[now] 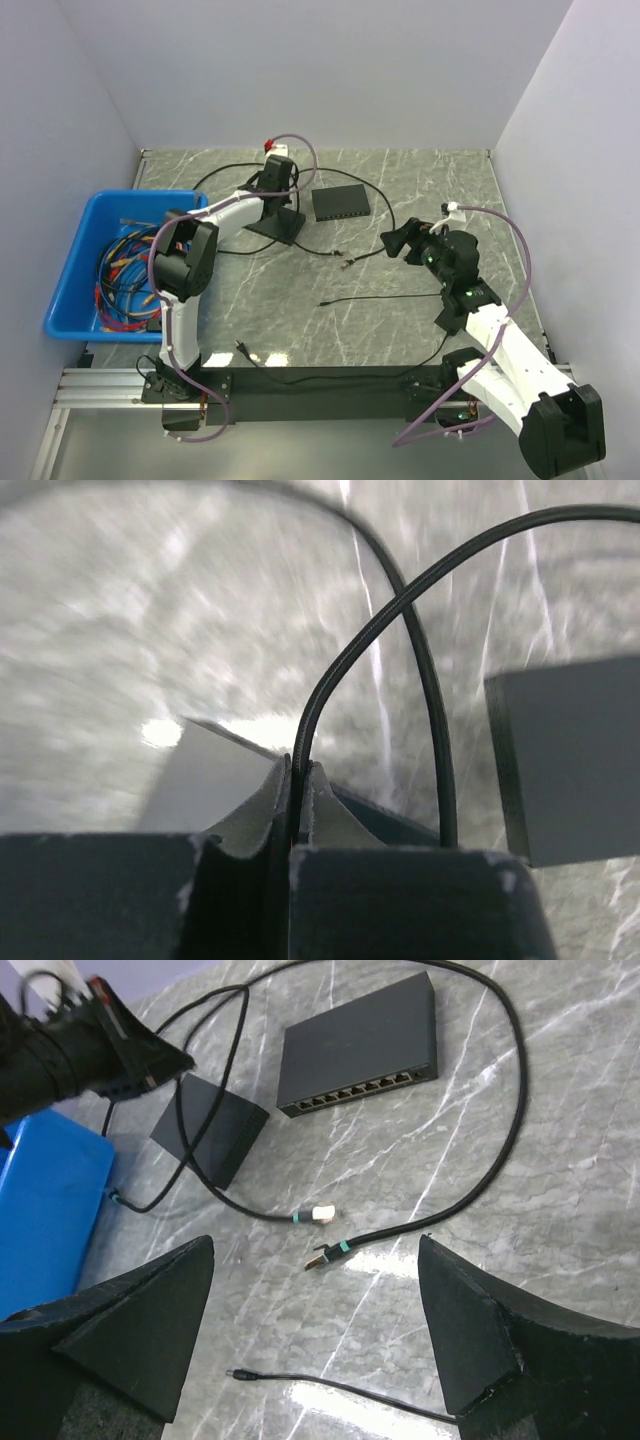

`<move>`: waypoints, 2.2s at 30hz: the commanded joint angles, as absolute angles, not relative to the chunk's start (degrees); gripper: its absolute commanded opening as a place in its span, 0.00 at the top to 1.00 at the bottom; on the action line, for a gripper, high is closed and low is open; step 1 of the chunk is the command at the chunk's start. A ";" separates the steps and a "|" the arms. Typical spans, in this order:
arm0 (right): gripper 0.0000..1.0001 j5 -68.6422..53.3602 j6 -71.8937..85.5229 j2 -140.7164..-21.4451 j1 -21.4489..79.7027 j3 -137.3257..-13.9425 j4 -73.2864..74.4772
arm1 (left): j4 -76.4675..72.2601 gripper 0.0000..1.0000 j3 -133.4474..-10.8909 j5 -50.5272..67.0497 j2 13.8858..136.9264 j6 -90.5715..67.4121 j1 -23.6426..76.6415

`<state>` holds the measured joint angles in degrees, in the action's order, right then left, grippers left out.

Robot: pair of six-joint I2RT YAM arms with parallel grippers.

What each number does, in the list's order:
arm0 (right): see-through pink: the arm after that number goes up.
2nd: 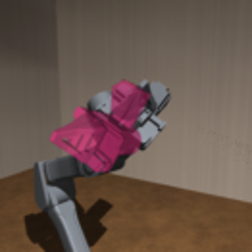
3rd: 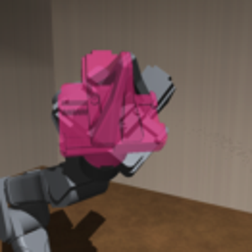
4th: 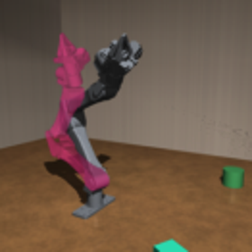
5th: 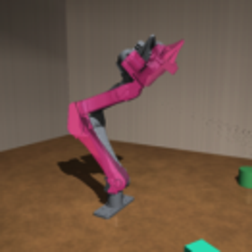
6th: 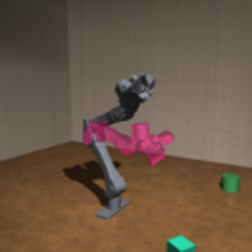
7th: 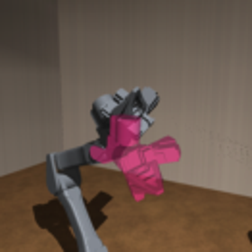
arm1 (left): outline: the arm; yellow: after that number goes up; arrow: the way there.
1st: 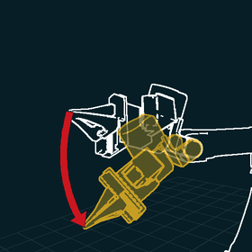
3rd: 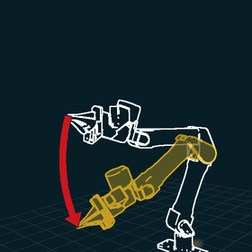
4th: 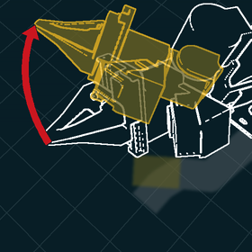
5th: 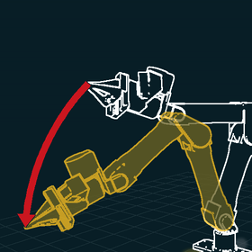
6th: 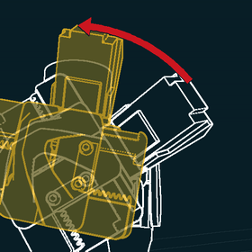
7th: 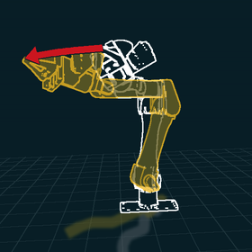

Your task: Insert the plug into the switch port

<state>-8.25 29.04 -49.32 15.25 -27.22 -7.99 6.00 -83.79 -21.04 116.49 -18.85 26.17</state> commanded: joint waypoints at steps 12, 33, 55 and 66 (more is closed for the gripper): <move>0.11 -9.32 30.59 -41.84 17.66 -30.85 -5.98 | -20.40 0.99 -91.42 -65.29 108.90 35.99 47.45; 0.10 -6.07 32.87 -22.67 17.67 -30.14 10.19 | -3.28 0.78 -97.01 -58.52 108.34 52.64 65.12; 0.11 -6.32 30.76 -39.10 18.10 -34.19 8.28 | 10.64 0.13 -66.29 -23.82 83.75 -3.96 48.61; 0.13 -3.61 27.96 -60.54 29.59 -43.32 3.78 | 12.04 0.16 -61.72 -22.93 87.12 -27.82 42.11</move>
